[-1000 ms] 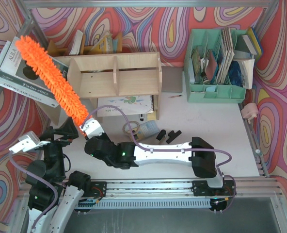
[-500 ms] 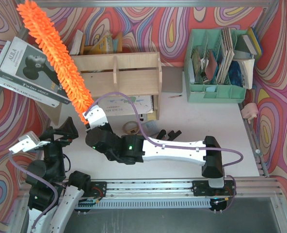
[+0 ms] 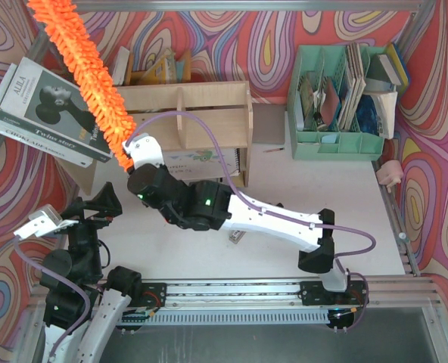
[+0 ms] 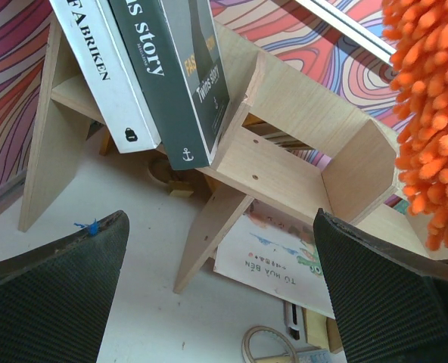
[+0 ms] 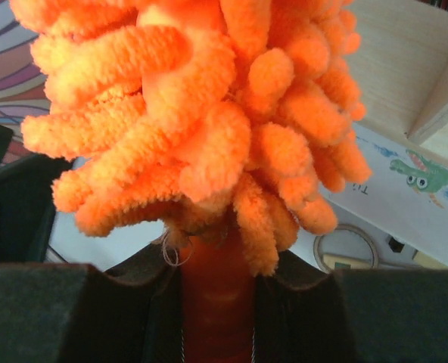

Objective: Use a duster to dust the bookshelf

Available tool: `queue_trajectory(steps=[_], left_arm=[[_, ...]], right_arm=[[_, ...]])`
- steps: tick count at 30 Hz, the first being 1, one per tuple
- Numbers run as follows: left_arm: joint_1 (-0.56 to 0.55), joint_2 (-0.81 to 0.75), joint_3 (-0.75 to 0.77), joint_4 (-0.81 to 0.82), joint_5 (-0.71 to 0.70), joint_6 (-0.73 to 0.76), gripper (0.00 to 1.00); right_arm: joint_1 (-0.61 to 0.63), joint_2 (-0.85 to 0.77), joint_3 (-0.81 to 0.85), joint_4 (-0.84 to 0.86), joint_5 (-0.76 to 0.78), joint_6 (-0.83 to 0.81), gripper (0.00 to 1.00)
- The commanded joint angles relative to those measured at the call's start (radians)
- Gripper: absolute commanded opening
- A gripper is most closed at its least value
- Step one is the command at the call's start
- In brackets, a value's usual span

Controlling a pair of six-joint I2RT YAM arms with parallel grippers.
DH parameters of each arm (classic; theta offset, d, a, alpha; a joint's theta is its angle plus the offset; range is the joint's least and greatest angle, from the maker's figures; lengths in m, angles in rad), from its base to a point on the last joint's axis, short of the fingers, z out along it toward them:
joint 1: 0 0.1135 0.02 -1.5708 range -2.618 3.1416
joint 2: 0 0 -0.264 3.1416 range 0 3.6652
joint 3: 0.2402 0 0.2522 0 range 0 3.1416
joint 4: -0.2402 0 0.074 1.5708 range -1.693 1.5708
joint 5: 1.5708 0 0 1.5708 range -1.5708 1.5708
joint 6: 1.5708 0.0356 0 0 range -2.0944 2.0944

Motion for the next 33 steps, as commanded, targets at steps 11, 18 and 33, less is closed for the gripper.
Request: queue_trajectory(steps=[11,18,33], left_arm=[[0.009,-0.014,-0.004,0.003,-0.004,-0.002,0.98],[0.009,-0.007,-0.004,0.004,0.001,-0.004,0.99],[0.014,0.001,-0.005,0.007,0.010,-0.008,0.98]], right_arm=[[-0.028,0.048,0.084,-0.253,-0.149,0.102,0.00],[-0.042,0.066,0.098,-0.367,-0.168,0.161,0.00],[-0.089,-0.024,-0.030,-0.492,-0.072,0.298,0.00]])
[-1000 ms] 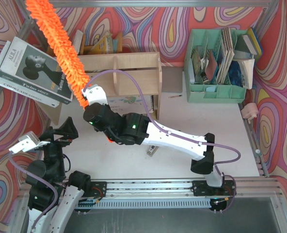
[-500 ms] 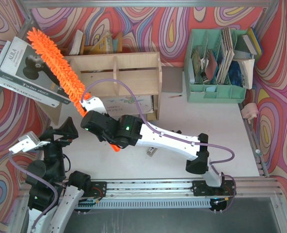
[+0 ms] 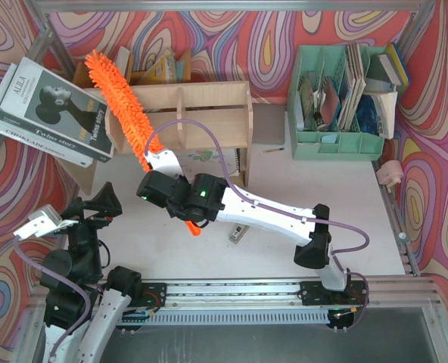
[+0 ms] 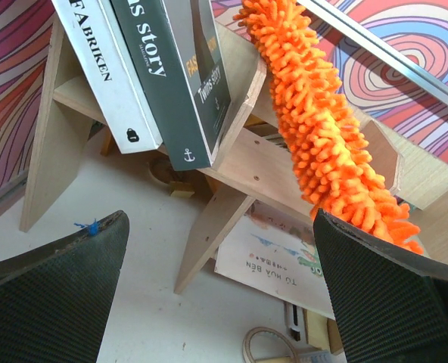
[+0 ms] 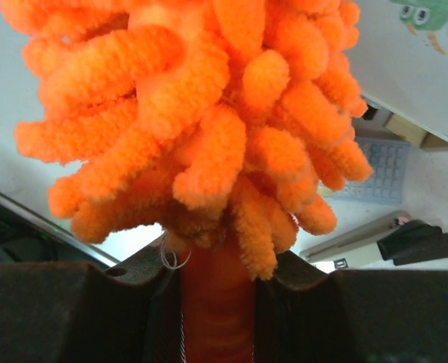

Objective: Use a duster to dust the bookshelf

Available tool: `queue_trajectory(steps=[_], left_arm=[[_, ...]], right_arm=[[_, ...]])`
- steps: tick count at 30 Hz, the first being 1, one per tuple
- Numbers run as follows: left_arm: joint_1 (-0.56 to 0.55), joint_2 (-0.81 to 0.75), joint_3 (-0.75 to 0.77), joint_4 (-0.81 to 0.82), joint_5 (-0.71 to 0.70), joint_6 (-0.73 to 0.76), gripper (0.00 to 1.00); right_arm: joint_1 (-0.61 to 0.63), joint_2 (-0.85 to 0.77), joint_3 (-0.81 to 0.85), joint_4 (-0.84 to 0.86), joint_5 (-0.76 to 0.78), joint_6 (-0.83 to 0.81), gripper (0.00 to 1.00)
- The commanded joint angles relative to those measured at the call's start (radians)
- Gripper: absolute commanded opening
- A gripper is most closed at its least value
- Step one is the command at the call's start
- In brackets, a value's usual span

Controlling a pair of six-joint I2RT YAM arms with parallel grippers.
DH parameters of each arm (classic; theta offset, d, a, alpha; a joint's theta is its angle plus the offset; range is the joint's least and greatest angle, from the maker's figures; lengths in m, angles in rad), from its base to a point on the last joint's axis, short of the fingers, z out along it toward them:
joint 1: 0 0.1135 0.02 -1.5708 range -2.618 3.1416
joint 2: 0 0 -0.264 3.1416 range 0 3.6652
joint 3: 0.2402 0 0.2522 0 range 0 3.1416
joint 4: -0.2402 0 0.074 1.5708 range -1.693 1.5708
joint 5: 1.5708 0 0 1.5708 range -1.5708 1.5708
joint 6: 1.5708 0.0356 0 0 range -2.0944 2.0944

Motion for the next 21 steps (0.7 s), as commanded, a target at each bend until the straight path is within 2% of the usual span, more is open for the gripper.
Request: queue_trajectory(steps=[1,5,10,15,21], left_arm=[[0.009,0.001,-0.005,0.007,0.010,-0.008,0.98],[0.011,0.001,-0.005,0.005,0.011,-0.009,0.99],[0.012,-0.001,-0.005,0.005,0.010,-0.009,0.99],[0.012,-0.001,-0.004,0.004,0.009,-0.009,0.99],[0.012,0.001,-0.005,0.004,0.010,-0.009,0.99]], right_arm=[[-0.020,-0.066,-0.022,-0.060,0.082,0.071,0.00],[-0.020,-0.070,-0.028,-0.041,0.071,0.070,0.00],[0.019,-0.058,-0.021,0.084,-0.008,-0.010,0.00],[0.032,-0.018,0.025,0.069,-0.014,-0.024,0.00],[0.030,-0.056,-0.045,0.038,0.046,0.015,0.00]])
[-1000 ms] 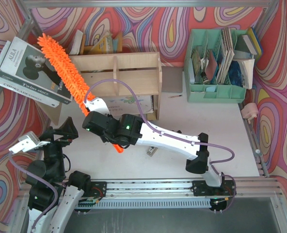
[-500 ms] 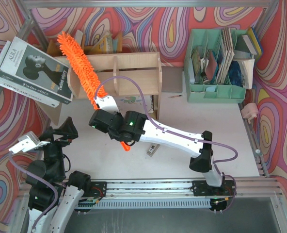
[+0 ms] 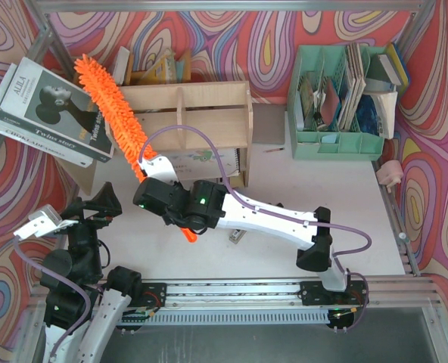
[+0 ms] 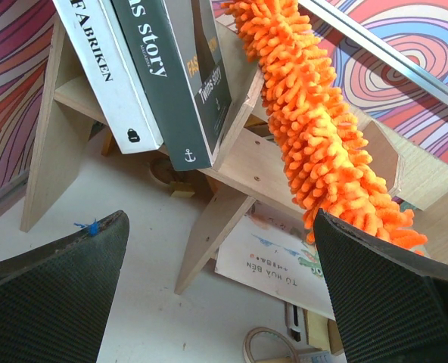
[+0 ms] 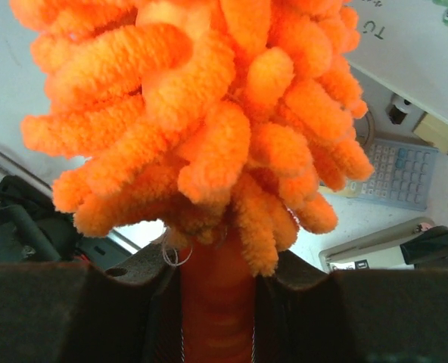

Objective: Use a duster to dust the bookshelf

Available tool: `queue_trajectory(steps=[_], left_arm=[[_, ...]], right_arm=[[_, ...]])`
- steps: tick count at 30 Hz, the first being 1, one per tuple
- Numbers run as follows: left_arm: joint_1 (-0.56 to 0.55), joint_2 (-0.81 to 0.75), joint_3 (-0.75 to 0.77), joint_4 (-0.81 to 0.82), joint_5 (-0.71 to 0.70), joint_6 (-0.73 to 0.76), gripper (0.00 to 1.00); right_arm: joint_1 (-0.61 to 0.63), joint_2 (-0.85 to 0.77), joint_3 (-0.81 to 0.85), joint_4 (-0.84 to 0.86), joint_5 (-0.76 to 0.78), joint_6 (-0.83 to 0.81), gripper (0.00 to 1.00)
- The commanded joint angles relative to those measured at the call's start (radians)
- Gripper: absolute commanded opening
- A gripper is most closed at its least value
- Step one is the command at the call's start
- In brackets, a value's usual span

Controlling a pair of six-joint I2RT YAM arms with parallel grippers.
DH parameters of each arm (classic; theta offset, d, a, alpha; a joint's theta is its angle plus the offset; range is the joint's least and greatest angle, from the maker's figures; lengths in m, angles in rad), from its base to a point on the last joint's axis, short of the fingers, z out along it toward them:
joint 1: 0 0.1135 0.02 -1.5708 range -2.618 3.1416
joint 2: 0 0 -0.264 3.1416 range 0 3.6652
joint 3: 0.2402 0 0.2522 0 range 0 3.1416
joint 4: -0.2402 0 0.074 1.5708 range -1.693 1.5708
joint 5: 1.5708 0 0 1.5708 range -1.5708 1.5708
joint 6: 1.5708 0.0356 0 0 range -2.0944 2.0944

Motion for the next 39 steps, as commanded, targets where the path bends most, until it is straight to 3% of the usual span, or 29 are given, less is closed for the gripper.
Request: queue_trajectory(steps=[1,6,11,17,24,33,39], left_arm=[[0.008,0.001,-0.005,0.005,0.009,-0.009,0.99],[0.007,0.003,-0.004,0.005,0.011,-0.010,0.98],[0.008,0.003,-0.005,0.004,0.011,-0.011,0.99],[0.007,-0.004,-0.005,0.003,0.009,-0.011,0.98],[0.008,0.000,-0.005,0.003,0.012,-0.012,0.98],[0.009,0.001,-0.005,0.004,0.011,-0.011,0.99],[0.009,0.002,-0.005,0.002,0.011,-0.012,0.98]], right_arm=[[-0.015,-0.044,-0.045,-0.002,0.094,0.037,0.00],[-0.065,-0.132,-0.180,-0.049,0.166,0.139,0.00],[-0.071,-0.218,-0.273,0.010,0.178,0.145,0.00],[-0.042,-0.181,-0.248,0.125,0.063,0.068,0.00],[0.015,-0.045,-0.058,0.120,0.001,0.014,0.00],[-0.009,-0.110,-0.153,0.076,0.125,0.082,0.00],[-0.078,-0.202,-0.274,0.048,0.112,0.189,0.00]])
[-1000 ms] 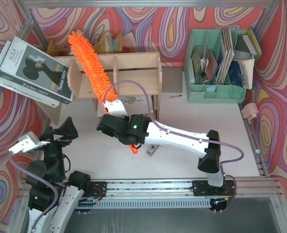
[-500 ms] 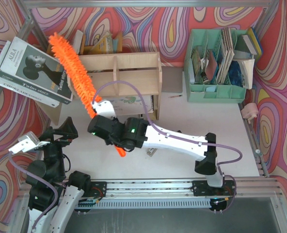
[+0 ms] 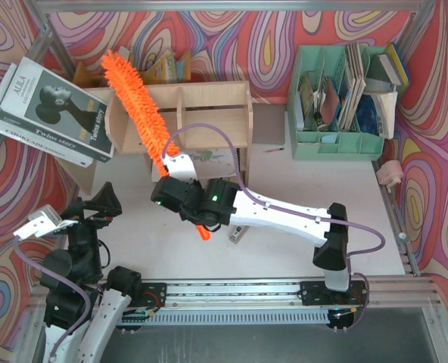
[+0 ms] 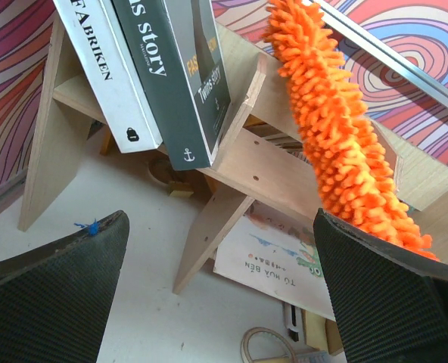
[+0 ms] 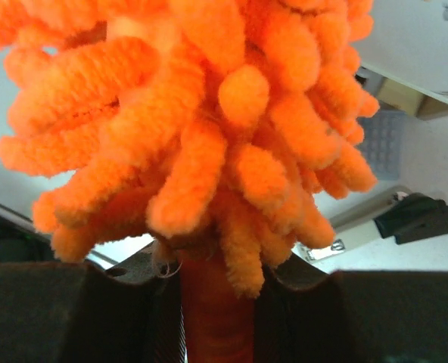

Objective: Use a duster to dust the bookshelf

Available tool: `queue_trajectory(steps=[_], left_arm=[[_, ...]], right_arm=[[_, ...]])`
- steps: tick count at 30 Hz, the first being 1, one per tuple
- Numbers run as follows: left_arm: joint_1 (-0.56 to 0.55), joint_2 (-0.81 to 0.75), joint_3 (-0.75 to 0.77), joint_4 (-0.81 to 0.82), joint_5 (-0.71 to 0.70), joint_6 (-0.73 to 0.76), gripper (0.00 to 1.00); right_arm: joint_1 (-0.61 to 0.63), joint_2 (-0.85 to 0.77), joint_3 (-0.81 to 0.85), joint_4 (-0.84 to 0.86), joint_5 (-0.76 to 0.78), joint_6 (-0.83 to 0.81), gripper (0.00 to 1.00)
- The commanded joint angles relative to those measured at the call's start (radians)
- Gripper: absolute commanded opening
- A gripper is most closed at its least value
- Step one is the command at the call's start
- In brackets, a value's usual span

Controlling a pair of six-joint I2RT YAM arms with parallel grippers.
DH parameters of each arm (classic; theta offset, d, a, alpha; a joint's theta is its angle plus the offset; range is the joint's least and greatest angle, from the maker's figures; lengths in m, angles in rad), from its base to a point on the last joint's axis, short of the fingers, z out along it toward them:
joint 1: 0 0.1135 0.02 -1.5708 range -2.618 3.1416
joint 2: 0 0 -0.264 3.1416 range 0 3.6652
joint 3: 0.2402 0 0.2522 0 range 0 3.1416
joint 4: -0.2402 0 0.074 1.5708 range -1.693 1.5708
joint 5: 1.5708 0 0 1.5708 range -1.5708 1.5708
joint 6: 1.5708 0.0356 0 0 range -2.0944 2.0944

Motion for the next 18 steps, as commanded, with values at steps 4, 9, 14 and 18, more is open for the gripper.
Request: queue_trajectory(steps=[4,9,14,18], left_arm=[[0.008,0.000,-0.005,0.003,0.010,-0.005,0.98],[0.008,0.003,-0.005,0.003,0.010,-0.005,0.98],[0.008,0.005,-0.005,0.004,0.011,-0.005,0.98],[0.009,0.006,-0.005,0.004,0.011,-0.005,0.99]], right_arm=[[-0.041,-0.082,-0.012,0.030,-0.005,0.070,0.00],[0.003,-0.009,0.069,0.111,-0.078,-0.020,0.00],[0.038,0.075,0.180,0.088,-0.094,-0.069,0.00],[0.038,0.065,0.159,0.081,-0.057,-0.063,0.00]])
